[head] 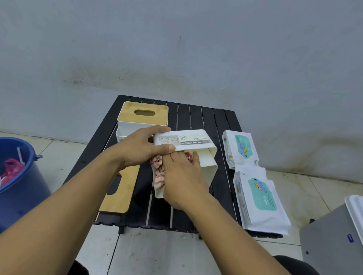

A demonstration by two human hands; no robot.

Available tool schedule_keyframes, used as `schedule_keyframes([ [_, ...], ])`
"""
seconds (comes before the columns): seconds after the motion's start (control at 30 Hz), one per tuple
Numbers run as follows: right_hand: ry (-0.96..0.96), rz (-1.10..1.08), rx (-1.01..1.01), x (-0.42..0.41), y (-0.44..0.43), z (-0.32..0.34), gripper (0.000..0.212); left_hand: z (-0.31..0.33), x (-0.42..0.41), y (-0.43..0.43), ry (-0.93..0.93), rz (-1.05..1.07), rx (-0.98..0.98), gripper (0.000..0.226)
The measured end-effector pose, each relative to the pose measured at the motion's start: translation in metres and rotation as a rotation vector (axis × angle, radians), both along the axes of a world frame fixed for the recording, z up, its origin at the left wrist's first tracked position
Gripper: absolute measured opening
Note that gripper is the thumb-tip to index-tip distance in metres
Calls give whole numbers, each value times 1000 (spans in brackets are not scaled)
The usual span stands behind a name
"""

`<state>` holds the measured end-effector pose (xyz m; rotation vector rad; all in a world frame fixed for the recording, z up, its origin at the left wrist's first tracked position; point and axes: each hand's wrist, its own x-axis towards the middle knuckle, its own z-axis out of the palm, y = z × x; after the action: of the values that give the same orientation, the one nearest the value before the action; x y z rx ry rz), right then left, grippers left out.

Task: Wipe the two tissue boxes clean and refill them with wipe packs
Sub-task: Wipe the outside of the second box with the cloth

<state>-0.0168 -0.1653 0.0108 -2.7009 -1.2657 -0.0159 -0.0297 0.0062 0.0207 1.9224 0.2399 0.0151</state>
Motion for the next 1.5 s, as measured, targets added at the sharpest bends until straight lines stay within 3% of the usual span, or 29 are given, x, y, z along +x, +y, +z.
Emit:
schedule_keyframes([
  [0.13, -19, 121, -6, 0, -39, 3, 83, -1, 0, 2, 18, 5, -17, 72],
  [0.43, -28, -252, 46, 15, -76, -3, 88, -5, 2, -5, -8, 61, 1, 58],
  [0.57, -89, -33, 109, -14, -49, -21, 73, -7, 2, -3, -9, 69, -28, 56],
  [0.67, -126, 7, 150, -18, -45, -25, 63, -6, 2, 0, -6, 54, -29, 56],
  [0.83, -58, -246, 180, 4, -74, -5, 70, -5, 2, 4, -14, 62, -42, 57],
  [0.93, 169, -448, 388, 14, -86, 5, 53, -7, 2, 3, -25, 57, -26, 56],
  [1.07, 730, -672, 977, 28, -92, 18, 35, -13, -2, 4, -53, 86, -60, 64],
  [1.17, 759, -683, 1183, 32, -92, 36, 41, -15, -4, 8, -49, 68, -97, 64],
  [1.3, 416, -465, 1038, 30, -50, 54, 30, -18, 0, 12, -53, 43, -123, 53],
  [1.37, 288, -249, 752, 30, -20, 47, 28, -19, 1, 13, -67, 16, -111, 50],
  [1.43, 213, -158, 291, 30, 9, 33, 58, -18, 2, 16, -72, -11, -70, 44],
  [1.5, 155, -166, 119, 28, 31, 28, 65, -19, 1, 18, -66, -34, -46, 44],
])
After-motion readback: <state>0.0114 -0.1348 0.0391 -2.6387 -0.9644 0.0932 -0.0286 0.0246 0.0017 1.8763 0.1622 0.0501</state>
